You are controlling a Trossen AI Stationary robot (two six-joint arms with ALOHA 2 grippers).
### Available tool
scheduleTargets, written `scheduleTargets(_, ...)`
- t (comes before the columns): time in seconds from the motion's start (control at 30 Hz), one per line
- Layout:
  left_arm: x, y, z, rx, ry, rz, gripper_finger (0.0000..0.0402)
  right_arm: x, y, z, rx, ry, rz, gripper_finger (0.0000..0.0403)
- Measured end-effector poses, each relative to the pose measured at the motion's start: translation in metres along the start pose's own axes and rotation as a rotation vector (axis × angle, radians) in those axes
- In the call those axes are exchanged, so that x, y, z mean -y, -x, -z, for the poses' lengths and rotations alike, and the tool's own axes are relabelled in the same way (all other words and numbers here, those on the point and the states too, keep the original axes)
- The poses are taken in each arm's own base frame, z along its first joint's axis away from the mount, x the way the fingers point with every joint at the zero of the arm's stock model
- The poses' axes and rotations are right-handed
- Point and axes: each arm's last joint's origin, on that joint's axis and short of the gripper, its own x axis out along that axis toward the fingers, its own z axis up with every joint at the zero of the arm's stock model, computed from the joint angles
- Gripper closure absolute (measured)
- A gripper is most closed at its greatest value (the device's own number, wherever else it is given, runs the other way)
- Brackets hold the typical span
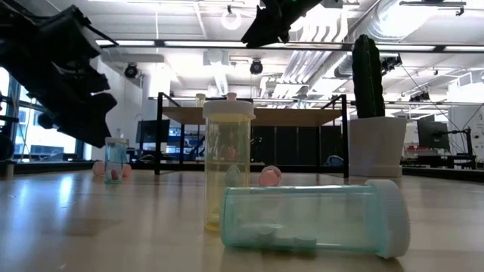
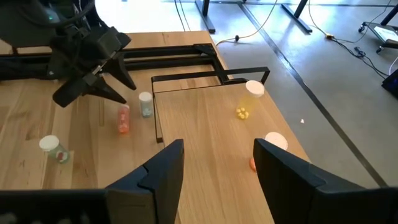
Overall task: Pick and place medicine bottles onto shelf by color
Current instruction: Put the top left blue pill bottle on the shelf
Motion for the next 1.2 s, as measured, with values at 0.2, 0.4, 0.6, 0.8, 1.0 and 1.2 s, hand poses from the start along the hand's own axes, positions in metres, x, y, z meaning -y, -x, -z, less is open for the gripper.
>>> scheduleTargets(0.2, -0.004, -0.006, -0.008, -0.010, 0.002, 0.022, 0.0216, -0.002, 0.000, 0.000, 0.001, 0.005, -0.006, 0.0217)
scheduleTargets(0.4, -0.010, -0.011, -0.013, -0.039, -0.006, 0.025, 0.0216, -0.005, 0.000, -0.001, 0.002, 0.010, -0.012, 0.0217)
scheduleTargets(0.6, -0.015, -0.017, -0.016, -0.071, 0.004, 0.036, 0.0216, -0.005, 0.000, -0.001, 0.002, 0.010, -0.012, 0.0217)
scheduleTargets(0.8, -0.016, -0.026, -0.019, -0.086, 0.004, 0.028, 0.0216, -0.005, 0.000, -0.001, 0.002, 0.027, -0.012, 0.0217)
scheduleTargets(1.0, -0.015, -0.034, -0.019, -0.113, 0.002, 0.023, 0.0216, -0.005, 0.000, -0.001, 0.002, 0.028, -0.012, 0.0217)
scheduleTargets(1.2, -0.012, -0.042, -0.019, -0.107, 0.005, 0.013, 0.0216, -0.005, 0.000, -0.001, 0.002, 0.029, -0.011, 0.0217)
